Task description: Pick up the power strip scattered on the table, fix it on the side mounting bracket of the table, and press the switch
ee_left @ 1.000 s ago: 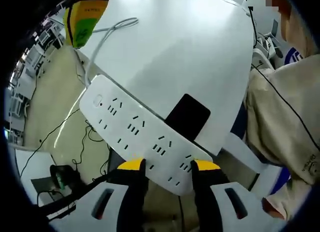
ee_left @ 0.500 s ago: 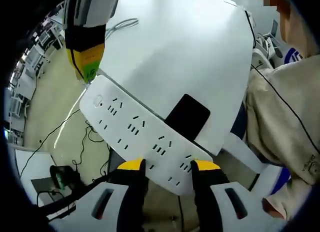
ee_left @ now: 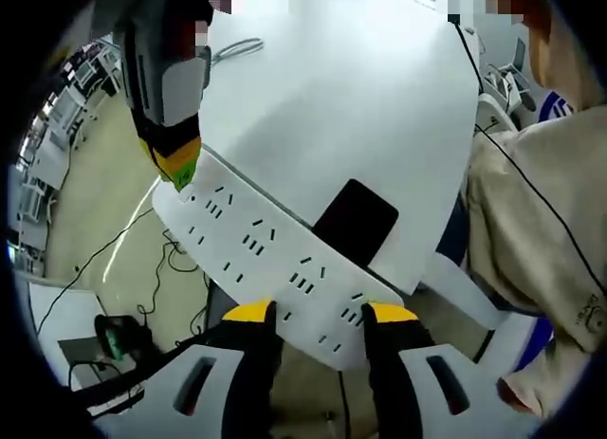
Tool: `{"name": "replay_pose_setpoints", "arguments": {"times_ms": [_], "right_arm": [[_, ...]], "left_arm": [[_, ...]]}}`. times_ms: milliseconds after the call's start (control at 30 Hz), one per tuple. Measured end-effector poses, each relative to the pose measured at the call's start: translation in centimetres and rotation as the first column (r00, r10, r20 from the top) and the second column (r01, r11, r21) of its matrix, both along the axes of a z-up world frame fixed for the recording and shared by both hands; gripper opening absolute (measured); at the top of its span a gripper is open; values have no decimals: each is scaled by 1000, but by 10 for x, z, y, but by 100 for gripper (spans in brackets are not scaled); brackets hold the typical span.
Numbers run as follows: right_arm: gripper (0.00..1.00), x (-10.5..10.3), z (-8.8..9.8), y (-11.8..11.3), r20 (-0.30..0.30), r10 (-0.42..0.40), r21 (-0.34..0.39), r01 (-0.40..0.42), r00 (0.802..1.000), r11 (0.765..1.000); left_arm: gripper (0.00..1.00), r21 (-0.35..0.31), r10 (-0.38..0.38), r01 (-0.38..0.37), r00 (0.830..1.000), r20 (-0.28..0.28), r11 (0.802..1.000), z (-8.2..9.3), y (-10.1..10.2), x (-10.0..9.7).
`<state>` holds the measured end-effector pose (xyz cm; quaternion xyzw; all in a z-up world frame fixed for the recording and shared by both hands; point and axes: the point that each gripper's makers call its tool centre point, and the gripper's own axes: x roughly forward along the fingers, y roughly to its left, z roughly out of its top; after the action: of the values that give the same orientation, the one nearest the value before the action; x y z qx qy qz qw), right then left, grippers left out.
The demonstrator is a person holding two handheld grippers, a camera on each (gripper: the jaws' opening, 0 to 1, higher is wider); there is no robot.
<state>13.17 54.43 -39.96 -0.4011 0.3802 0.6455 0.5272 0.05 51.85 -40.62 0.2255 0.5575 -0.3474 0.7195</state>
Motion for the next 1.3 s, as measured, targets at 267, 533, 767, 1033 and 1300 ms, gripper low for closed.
{"name": "replay_pose_setpoints", "arguments": {"times_ms": [267, 533, 767, 1033, 1300], "right_arm": [[0, -4, -8, -2, 5, 0, -22, 0, 1000, 1000], [0, -5, -8, -1, 40, 30, -40, -28, 999, 999], [0, -4, -8, -1, 32, 16, -54, -14, 999, 998], [0, -3, -11, 0, -25, -61, -116, 58, 998, 992], [0, -4, -9, -2, -10, -72, -145, 69, 997, 987]], "left_arm": [[42, 22, -6, 7, 1000, -17, 1000, 0, 0, 0], [42, 48, -8, 10, 999, -35, 999, -1, 1, -1], [42, 45, -6, 7, 999, -33, 999, -1, 1, -2], [41, 35, -7, 8, 1000, -31, 999, 0, 1, -2], [41, 32, -5, 6, 1000, -28, 999, 0, 1, -1]]}}
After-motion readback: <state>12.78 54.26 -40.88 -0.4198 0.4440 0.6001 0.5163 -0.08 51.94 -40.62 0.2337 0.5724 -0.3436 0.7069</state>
